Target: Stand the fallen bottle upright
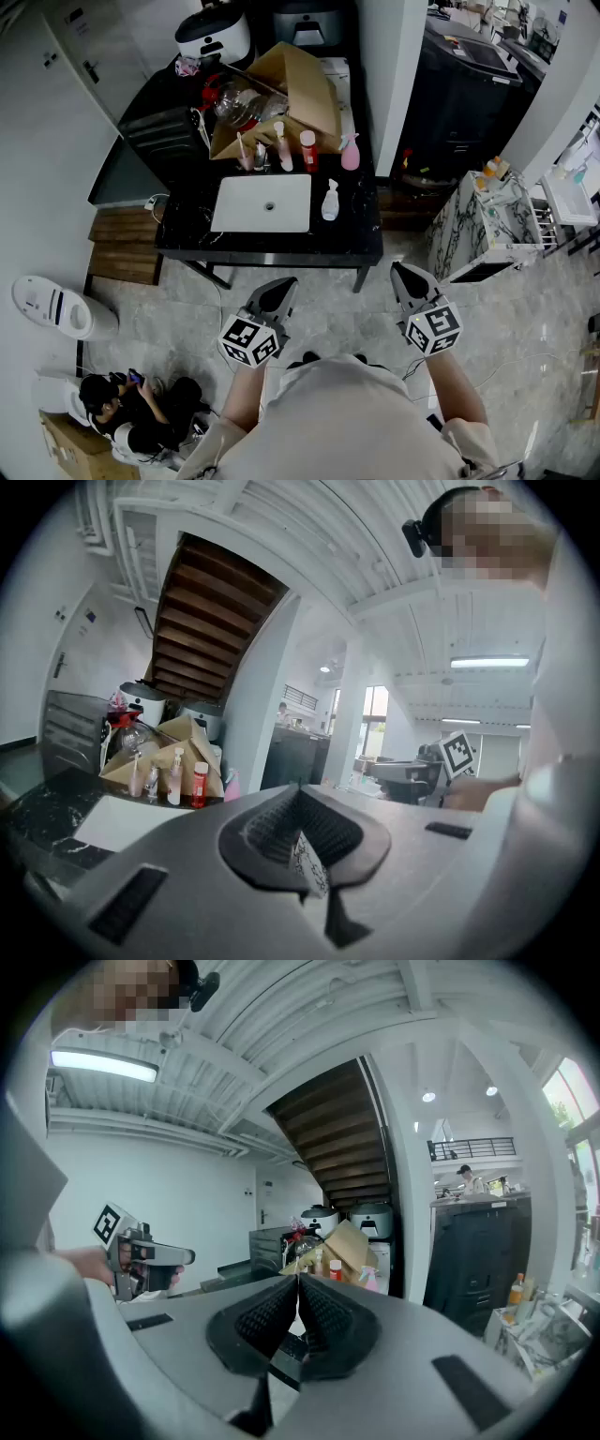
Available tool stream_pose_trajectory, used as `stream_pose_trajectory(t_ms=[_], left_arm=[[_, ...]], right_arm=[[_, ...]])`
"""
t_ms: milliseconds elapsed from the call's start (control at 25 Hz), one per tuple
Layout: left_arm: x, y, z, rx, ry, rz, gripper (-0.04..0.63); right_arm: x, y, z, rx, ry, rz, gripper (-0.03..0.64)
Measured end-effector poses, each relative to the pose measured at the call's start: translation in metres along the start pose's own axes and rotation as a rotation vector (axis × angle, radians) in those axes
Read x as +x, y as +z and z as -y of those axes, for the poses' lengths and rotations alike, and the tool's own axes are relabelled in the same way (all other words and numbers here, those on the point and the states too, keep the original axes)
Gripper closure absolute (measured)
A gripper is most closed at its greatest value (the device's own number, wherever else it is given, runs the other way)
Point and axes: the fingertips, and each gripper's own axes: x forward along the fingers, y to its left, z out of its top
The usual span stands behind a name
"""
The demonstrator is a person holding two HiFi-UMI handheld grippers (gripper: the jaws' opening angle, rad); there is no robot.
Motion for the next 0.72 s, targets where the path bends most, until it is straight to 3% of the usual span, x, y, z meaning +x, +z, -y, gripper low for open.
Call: stream_pose_trajectory(t_ms=[720], left_arm=[[-0.004,-0.006,-0.001,0.013,0.003,-0.004,0.589]], right_arm=[[0.003,0.0,-0.013,-0.005,-0.003,0.002,0.583]])
